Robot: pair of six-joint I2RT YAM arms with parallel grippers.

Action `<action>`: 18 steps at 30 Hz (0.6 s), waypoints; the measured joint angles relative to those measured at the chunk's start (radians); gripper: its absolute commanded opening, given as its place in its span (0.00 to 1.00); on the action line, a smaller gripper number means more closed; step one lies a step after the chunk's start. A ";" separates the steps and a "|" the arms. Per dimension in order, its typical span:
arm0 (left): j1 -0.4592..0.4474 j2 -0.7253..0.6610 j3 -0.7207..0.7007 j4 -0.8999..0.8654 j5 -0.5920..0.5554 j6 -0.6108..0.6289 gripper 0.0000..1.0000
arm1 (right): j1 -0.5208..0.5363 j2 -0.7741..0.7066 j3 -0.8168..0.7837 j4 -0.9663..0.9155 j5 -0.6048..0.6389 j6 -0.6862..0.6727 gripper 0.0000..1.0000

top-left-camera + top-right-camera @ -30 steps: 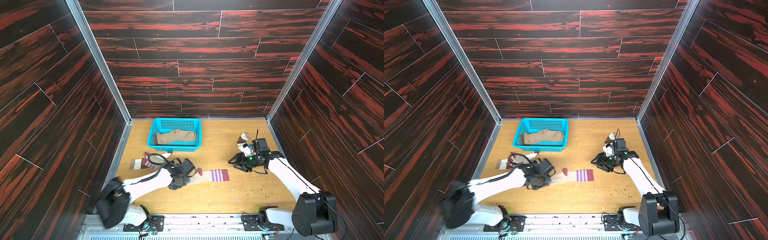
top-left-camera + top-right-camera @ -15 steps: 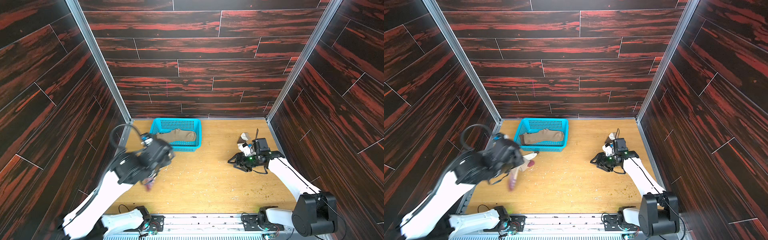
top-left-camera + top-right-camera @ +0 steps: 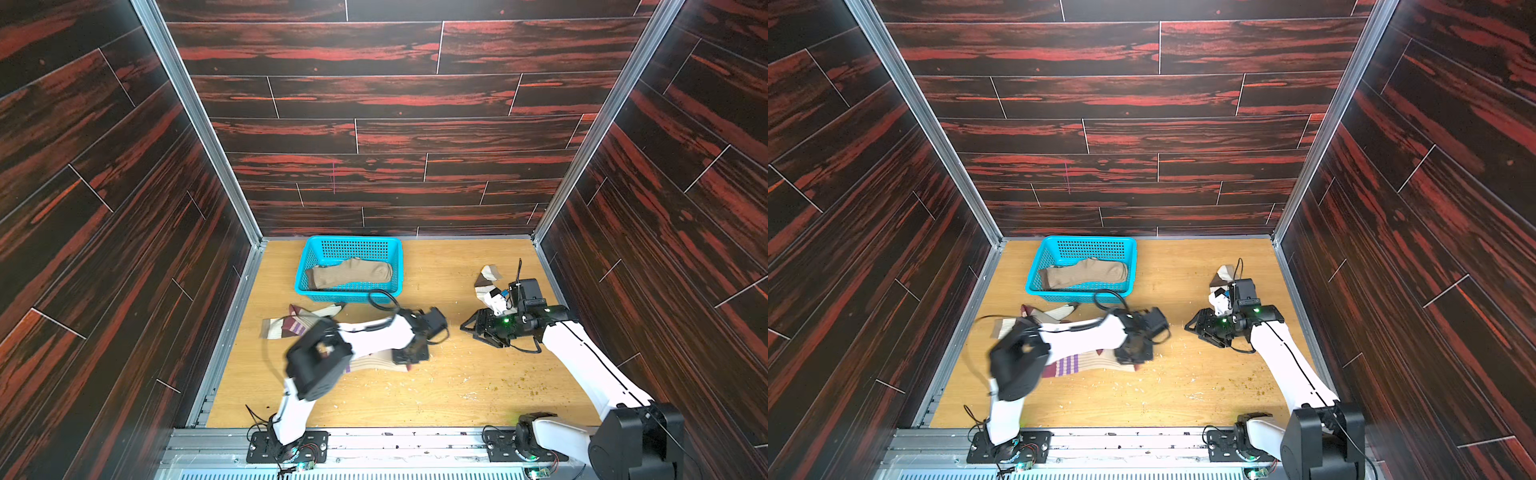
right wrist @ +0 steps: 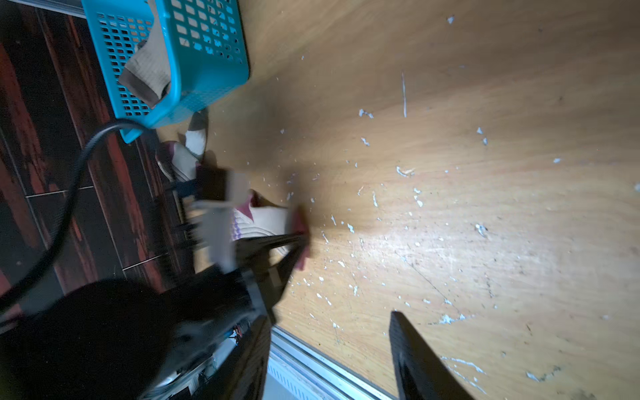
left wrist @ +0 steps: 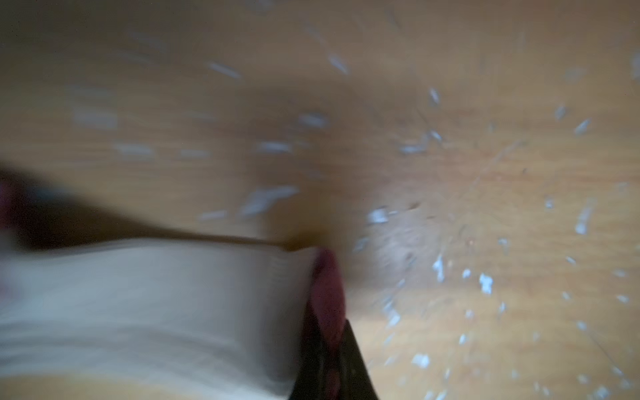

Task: Place the socks together as a pair
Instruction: Flatten out the sock at the center of the board.

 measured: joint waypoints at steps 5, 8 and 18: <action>-0.024 0.099 0.169 0.093 0.079 0.008 0.64 | -0.002 -0.033 0.032 -0.042 0.030 0.001 0.58; -0.023 0.100 0.176 0.100 0.092 0.015 0.76 | -0.004 -0.057 0.051 -0.059 0.043 0.004 0.58; 0.081 -0.280 -0.042 0.066 0.035 0.011 1.00 | -0.005 -0.080 0.065 -0.067 0.058 0.032 0.59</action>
